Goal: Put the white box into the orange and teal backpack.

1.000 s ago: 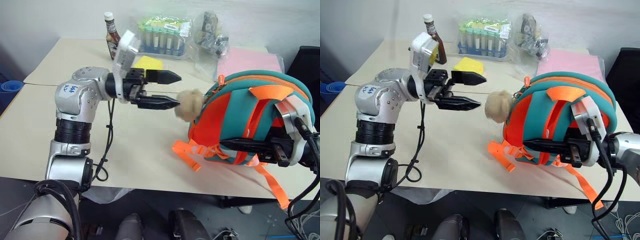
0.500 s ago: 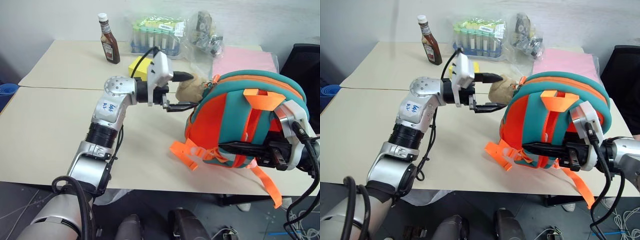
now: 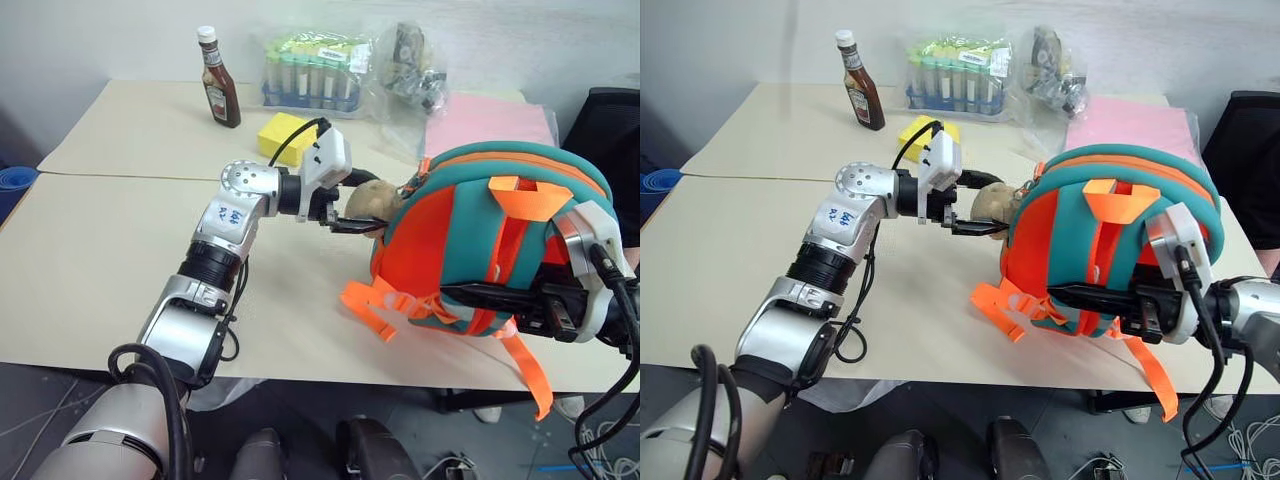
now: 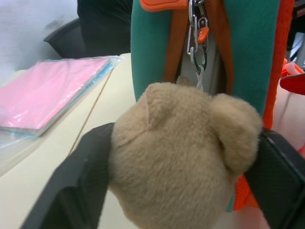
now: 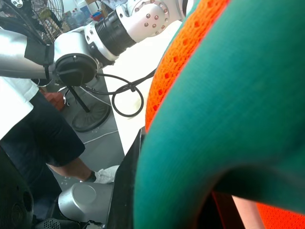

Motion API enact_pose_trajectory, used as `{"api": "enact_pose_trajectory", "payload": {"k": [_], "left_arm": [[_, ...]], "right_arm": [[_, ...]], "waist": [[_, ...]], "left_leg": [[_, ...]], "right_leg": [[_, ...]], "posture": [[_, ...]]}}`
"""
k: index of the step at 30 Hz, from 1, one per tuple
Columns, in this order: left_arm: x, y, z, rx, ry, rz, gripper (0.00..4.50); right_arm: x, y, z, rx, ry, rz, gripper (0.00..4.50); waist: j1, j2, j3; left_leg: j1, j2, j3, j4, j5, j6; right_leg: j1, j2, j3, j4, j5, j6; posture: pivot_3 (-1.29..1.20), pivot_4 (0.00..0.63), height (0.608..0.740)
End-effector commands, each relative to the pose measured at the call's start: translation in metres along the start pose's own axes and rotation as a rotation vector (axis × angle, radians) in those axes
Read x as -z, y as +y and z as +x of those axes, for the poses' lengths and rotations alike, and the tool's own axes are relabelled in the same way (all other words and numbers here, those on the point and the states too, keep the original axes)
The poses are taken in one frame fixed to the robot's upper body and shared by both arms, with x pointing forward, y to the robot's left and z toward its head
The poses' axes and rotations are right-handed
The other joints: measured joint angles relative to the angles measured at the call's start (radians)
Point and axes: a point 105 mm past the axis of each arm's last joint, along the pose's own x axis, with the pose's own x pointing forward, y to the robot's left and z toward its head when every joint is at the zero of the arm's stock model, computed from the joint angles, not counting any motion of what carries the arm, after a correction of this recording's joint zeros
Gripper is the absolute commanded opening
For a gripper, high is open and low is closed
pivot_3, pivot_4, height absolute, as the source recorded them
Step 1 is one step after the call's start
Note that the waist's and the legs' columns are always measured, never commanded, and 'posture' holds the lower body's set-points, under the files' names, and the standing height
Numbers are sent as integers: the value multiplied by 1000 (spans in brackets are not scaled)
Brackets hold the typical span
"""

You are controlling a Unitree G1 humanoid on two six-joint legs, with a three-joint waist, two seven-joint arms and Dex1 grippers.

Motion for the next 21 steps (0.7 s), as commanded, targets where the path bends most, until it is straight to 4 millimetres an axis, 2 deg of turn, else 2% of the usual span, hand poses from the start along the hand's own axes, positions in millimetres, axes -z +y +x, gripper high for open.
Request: {"api": "enact_pose_trajectory", "payload": {"k": [1,2,5,9,11,13,17,19,21], "left_arm": [[-12,-2,-3,44,-10,29,2665],[-13,0,-6,39,-5,36,2509],[-17,9,-19,8,21,87,1655],[-35,33,-43,-87,58,151,727],[-38,41,-53,-112,98,183,481],[-33,43,-62,-105,160,227,481],[1,34,-73,-28,336,334,481],[30,18,-65,57,422,413,481],[66,-10,-45,182,486,513,481]], "right_arm": [[-9,4,-5,13,-29,-59,0],[-8,3,-7,22,-30,-59,0],[-5,-1,-12,61,-26,-63,0],[-3,-3,-22,107,-30,-62,0],[-1,-4,-25,122,-30,-58,0],[2,-5,-27,135,-30,-52,0],[6,-9,-29,158,-35,-45,0],[7,-11,-29,168,-39,-46,0],[6,-15,-27,174,-50,-55,0]], "waist": [[0,0,0],[0,0,0],[0,0,0],[-2,0,0],[-2,0,0],[-1,0,0],[-4,0,0],[-4,0,0],[-2,0,0]], "left_leg": [[0,0,0,0,0,0],[0,0,0,0,0,0],[0,0,0,0,0,0],[0,0,0,0,0,0],[0,0,0,0,0,0],[0,0,1,0,0,0],[1,0,1,-1,0,0],[1,0,2,-1,0,0],[2,0,2,0,0,0]], "right_leg": [[0,0,0,0,0,0],[0,0,0,0,0,0],[0,0,0,0,0,0],[0,0,0,0,0,0],[0,0,0,0,0,0],[0,0,0,0,0,0],[0,0,1,0,0,0],[0,0,1,1,0,0],[0,0,1,1,0,0]], "posture": [[0,150,740],[0,150,740],[0,150,740],[0,150,740],[0,150,740],[0,150,740],[0,150,740],[0,150,740],[0,150,740]]}}
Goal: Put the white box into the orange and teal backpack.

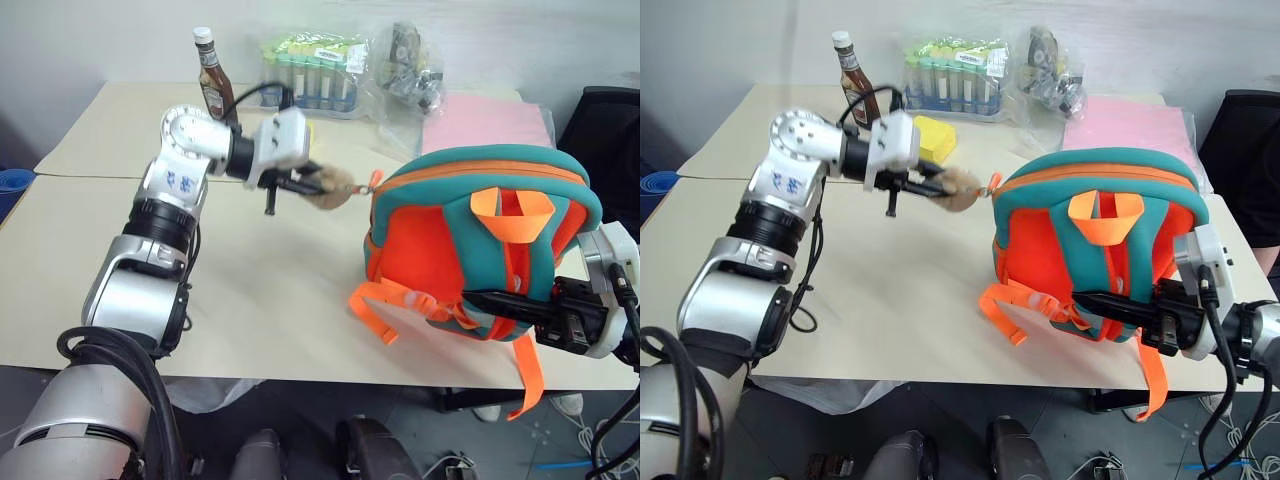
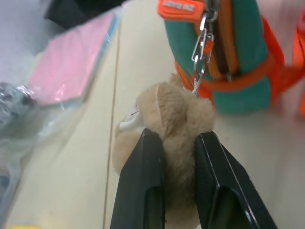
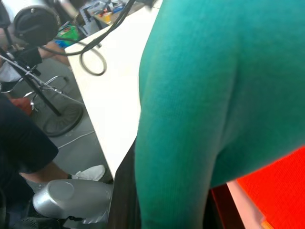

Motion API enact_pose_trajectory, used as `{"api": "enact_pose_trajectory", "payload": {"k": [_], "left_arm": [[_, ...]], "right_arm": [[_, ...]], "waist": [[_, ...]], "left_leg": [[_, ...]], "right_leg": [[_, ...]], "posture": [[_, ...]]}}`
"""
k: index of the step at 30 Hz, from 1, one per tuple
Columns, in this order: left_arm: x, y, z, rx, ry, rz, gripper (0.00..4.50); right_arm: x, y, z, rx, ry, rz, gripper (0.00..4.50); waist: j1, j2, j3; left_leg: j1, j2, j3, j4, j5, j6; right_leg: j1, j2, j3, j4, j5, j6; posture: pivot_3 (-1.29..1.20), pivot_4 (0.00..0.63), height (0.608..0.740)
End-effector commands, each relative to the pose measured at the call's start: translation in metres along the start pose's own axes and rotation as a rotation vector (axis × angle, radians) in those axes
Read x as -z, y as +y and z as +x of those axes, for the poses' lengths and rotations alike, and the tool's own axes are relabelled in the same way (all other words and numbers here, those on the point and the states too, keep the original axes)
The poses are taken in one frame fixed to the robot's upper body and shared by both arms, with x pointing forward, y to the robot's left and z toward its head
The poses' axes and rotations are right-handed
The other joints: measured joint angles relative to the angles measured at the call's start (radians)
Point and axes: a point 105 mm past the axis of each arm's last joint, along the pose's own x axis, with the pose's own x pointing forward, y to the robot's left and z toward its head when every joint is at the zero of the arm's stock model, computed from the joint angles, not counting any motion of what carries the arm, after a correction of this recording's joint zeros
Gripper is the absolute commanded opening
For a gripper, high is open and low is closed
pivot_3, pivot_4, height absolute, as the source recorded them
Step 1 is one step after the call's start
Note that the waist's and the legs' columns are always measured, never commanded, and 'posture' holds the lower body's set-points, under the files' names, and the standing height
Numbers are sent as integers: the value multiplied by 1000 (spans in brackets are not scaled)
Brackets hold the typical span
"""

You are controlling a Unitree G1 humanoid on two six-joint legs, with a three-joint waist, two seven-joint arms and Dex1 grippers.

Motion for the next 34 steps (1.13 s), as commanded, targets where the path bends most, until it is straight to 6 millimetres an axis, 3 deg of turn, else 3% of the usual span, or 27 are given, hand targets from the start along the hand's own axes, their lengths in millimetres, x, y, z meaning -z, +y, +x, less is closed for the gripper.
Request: {"api": "enact_pose_trajectory", "payload": {"k": [1,6,12,13,16,19,22,25,27,29,34], "left_arm": [[19,-47,39,140,85,178,481],[13,-60,75,58,35,197,481],[19,-59,68,4,23,87,481],[20,-56,61,-16,3,17,796],[14,-51,22,-58,-155,-317,1750],[9,-51,-23,-111,-284,-523,2690],[6,-54,-82,-207,-383,-676,3586],[2,-54,-118,-297,-423,-786,4480],[0,-58,-141,-364,-422,-830,4500],[-2,-64,-157,-435,-404,-804,4500],[5,-75,-138,-545,-308,-772,4500]], "right_arm": [[-8,-4,0,17,-40,-43,0],[-5,-10,8,46,-7,-102,0],[-3,-23,9,105,24,-159,0],[-2,-25,8,106,32,-154,0],[-3,-34,-10,123,77,-96,840],[-11,-44,-42,184,90,-25,1852],[-18,-54,-87,301,109,12,2858],[-24,-52,-116,349,107,53,3873],[-28,-53,-134,400,84,50,4471],[-30,-59,-145,469,63,4,4471],[-4,-74,-122,525,38,-1,4471]], "waist": [[2,0,0],[10,-1,-1],[14,-1,-1],[15,-1,-1],[4,0,-1],[-6,0,-1],[-5,0,-1],[-2,0,-1],[2,0,-1],[0,0,-1],[0,-1,-1]], "left_leg": [[0,0,0,0,0,0],[-1,0,-1,1,0,1],[0,-1,0,1,-1,2],[0,-1,0,1,-1,1],[0,0,0,1,-1,1],[0,1,0,0,0,0],[0,2,0,0,1,-1],[0,1,-1,0,1,-1],[1,1,-1,0,0,0],[2,0,-2,0,-1,1],[6,1,-4,-1,-1,1]], "right_leg": [[0,0,0,0,0,0],[0,-1,0,0,0,0],[1,-1,0,0,0,0],[1,-1,0,0,0,0],[1,-1,0,1,0,0],[-1,0,-1,2,0,0],[-1,0,-1,3,0,-1],[0,0,-2,2,0,-1],[2,0,-2,0,0,-1],[4,-1,-2,-1,0,-1],[11,-1,-4,-5,0,0]], "posture": [[0,150,740],[0,150,740],[0,150,740],[0,150,740],[0,150,740],[0,150,740],[0,150,740],[0,150,740],[0,150,740],[0,150,740],[0,150,740]]}}
